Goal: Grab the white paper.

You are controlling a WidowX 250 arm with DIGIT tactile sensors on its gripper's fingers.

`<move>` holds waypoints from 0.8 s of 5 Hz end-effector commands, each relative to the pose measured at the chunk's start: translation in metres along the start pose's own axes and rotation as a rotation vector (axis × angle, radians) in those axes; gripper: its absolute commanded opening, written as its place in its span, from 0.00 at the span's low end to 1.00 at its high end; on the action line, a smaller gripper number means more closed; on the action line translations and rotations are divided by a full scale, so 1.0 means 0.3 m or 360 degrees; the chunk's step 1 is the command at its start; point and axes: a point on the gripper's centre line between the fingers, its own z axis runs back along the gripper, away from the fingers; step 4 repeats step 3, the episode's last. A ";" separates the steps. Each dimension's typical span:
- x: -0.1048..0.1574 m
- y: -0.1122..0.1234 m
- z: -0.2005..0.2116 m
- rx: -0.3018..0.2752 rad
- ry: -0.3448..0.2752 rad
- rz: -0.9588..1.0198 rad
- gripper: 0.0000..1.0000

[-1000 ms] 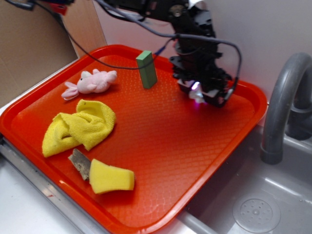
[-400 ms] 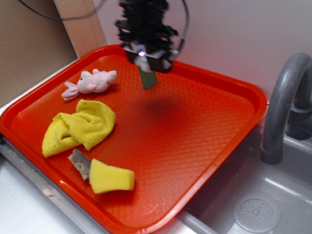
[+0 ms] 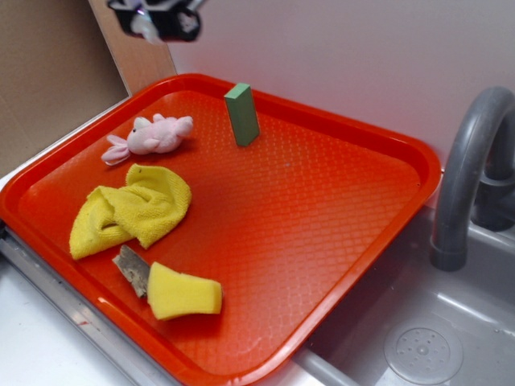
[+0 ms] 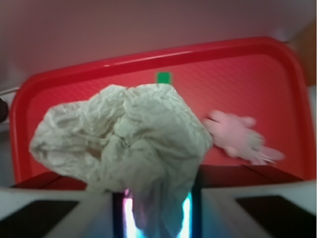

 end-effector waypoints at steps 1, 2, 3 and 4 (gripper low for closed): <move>-0.072 0.079 0.158 -0.0024 -0.0146 0.0091 0.00; -0.081 0.113 0.162 -0.0107 -0.0210 0.0164 0.00; -0.071 0.131 0.141 -0.0136 -0.0161 0.0269 0.00; -0.071 0.131 0.141 -0.0136 -0.0161 0.0269 0.00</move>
